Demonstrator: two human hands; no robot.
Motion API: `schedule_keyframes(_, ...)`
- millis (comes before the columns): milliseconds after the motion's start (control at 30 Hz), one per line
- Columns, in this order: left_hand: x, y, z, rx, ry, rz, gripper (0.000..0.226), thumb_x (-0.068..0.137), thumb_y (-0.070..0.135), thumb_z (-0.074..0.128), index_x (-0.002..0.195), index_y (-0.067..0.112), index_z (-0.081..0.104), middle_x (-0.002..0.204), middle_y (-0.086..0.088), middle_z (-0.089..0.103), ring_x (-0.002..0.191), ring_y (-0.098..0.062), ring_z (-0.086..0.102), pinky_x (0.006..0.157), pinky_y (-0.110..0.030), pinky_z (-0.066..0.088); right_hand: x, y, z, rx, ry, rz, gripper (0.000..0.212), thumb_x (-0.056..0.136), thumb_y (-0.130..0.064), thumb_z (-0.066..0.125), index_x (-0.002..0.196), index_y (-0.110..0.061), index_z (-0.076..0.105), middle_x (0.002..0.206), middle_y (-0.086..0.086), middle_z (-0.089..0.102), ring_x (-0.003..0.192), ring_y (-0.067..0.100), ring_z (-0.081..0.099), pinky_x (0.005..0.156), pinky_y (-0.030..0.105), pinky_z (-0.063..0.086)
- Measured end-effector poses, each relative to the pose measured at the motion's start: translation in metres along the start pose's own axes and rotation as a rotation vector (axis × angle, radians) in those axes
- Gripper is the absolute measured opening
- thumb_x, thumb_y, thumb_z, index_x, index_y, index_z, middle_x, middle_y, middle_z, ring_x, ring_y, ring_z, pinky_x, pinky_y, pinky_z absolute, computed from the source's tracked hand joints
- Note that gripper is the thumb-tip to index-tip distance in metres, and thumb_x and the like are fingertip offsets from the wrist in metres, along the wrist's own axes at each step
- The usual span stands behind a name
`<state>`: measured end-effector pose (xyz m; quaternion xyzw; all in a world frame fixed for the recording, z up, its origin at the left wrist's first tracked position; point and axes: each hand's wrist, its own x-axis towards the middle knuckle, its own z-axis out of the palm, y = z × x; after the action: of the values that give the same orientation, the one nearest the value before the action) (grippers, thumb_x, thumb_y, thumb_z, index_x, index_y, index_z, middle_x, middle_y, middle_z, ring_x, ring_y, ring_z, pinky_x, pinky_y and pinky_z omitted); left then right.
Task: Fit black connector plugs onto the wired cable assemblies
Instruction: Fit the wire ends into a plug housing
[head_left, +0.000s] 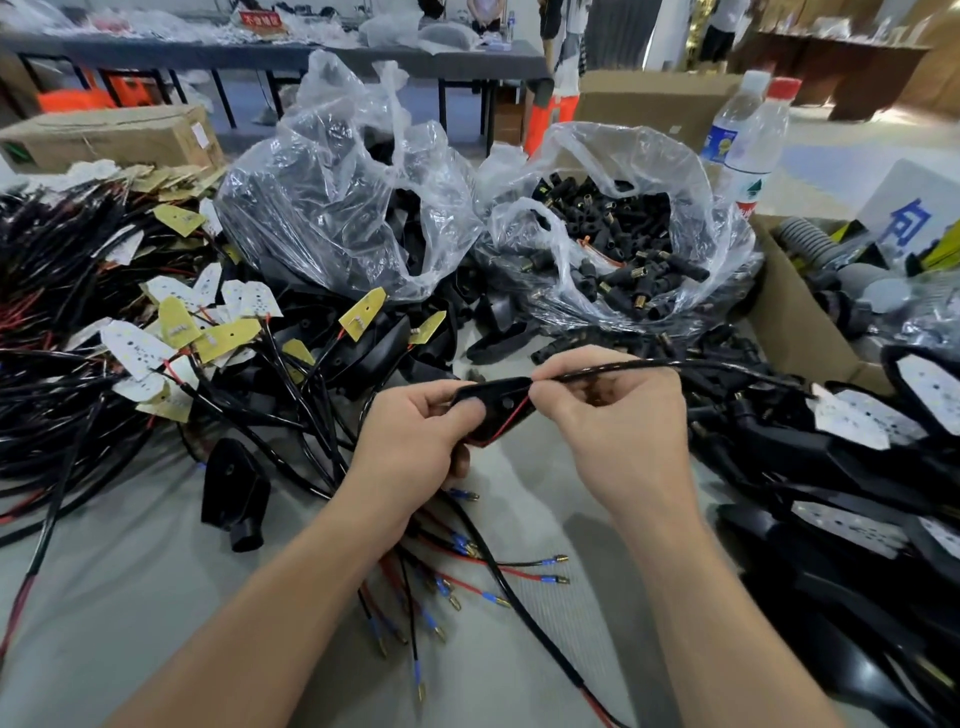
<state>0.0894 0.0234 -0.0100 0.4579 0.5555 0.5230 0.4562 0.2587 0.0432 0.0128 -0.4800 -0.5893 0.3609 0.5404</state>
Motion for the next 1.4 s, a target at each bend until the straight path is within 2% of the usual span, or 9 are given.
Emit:
schedule_keyframes(300, -0.001, 0.001, -0.001, -0.039, 0.01, -0.005, 0.022, 0.101, 0.029, 0.063, 0.088, 0.027, 0.081, 0.085, -0.025, 0.074, 0.044, -0.014, 0.052, 0.04, -0.022, 0.038, 0.004, -0.003, -0.004, 0.362, 0.061, 0.122, 0.018, 0.098, 0.0, 0.053, 0.087, -0.013, 0.057, 0.068, 0.017, 0.071, 0.059, 0.03, 0.07, 0.055, 0.033, 0.056)
schedule_keyframes(467, -0.002, 0.001, -0.001, -0.02, 0.008, 0.022, 0.025, 0.099, 0.018, 0.064, 0.088, 0.031, 0.082, 0.082, -0.029, 0.07, 0.043, -0.013, 0.051, 0.04, -0.022, 0.039, 0.002, -0.004, -0.002, 0.371, -0.004, 0.088, 0.012, 0.083, 0.005, 0.067, 0.083, -0.006, 0.067, 0.065, 0.013, 0.069, 0.06, 0.022, 0.069, 0.06, 0.03, 0.058)
schedule_keyframes(600, -0.003, 0.003, -0.002, -0.019, -0.008, -0.003, 0.025, 0.099, 0.013, 0.063, 0.088, 0.025, 0.081, 0.083, -0.029, 0.07, 0.044, -0.013, 0.051, 0.04, -0.021, 0.038, 0.001, -0.005, -0.005, 0.089, -0.13, -0.006, 0.026, 0.072, 0.006, 0.075, 0.077, -0.019, 0.08, 0.066, 0.001, 0.072, 0.062, 0.013, 0.065, 0.063, 0.028, 0.053)
schedule_keyframes(767, -0.004, 0.006, -0.002, -0.026, -0.017, -0.068, 0.025, 0.1, 0.021, 0.061, 0.087, 0.026, 0.082, 0.069, -0.012, 0.071, 0.046, -0.012, 0.049, 0.041, -0.017, 0.036, 0.0, -0.002, -0.008, -0.236, -0.176, -0.056, 0.029, 0.078, -0.011, 0.08, 0.076, -0.039, 0.079, 0.062, 0.002, 0.066, 0.054, 0.011, 0.054, 0.052, 0.024, 0.046)
schedule_keyframes(867, -0.005, 0.011, -0.001, -0.015, 0.021, -0.055, 0.047, 0.095, 0.056, 0.05, 0.082, 0.025, 0.082, 0.061, -0.009, 0.068, 0.045, -0.013, 0.05, 0.044, -0.019, 0.038, 0.001, -0.004, -0.009, -0.084, -0.184, 0.028, 0.023, 0.077, -0.015, 0.083, 0.077, -0.038, 0.081, 0.058, -0.001, 0.067, 0.052, 0.01, 0.058, 0.052, 0.028, 0.05)
schedule_keyframes(1000, -0.005, 0.006, -0.001, 0.077, 0.174, 0.029, 0.068, 0.1, 0.067, 0.033, 0.073, 0.027, 0.081, 0.056, 0.0, 0.067, 0.048, -0.008, 0.056, 0.047, -0.023, 0.044, 0.001, -0.006, -0.005, 0.094, -0.215, 0.054, 0.005, 0.074, -0.02, 0.08, 0.078, -0.023, 0.08, 0.065, 0.008, 0.074, 0.047, 0.021, 0.063, 0.057, 0.033, 0.051)
schedule_keyframes(1133, -0.007, 0.001, -0.004, 0.291, 0.308, 0.088, 0.078, 0.085, 0.088, 0.019, 0.075, 0.037, 0.078, 0.069, 0.01, 0.073, 0.072, -0.01, 0.067, 0.071, -0.037, 0.049, 0.0, -0.005, -0.002, 0.131, -0.273, 0.062, 0.005, 0.078, -0.022, 0.076, 0.08, -0.017, 0.077, 0.069, 0.008, 0.075, 0.038, 0.02, 0.054, 0.047, 0.027, 0.045)
schedule_keyframes(1300, -0.008, 0.002, -0.004, 0.271, 0.247, 0.13, 0.076, 0.089, 0.084, 0.022, 0.076, 0.036, 0.079, 0.074, 0.008, 0.076, 0.077, -0.009, 0.071, 0.079, -0.04, 0.054, -0.003, -0.004, 0.0, 0.167, -0.291, 0.087, 0.007, 0.084, -0.012, 0.076, 0.078, -0.016, 0.077, 0.066, 0.009, 0.074, 0.032, 0.012, 0.043, 0.036, 0.019, 0.033)
schedule_keyframes(1400, -0.008, 0.002, -0.005, 0.265, 0.202, 0.142, 0.062, 0.092, 0.076, 0.033, 0.083, 0.037, 0.08, 0.079, 0.011, 0.077, 0.08, -0.006, 0.071, 0.076, -0.035, 0.052, -0.003, -0.005, 0.001, 0.092, -0.175, 0.082, 0.008, 0.081, -0.017, 0.077, 0.074, -0.02, 0.078, 0.064, 0.003, 0.074, 0.038, 0.003, 0.053, 0.045, 0.015, 0.038)
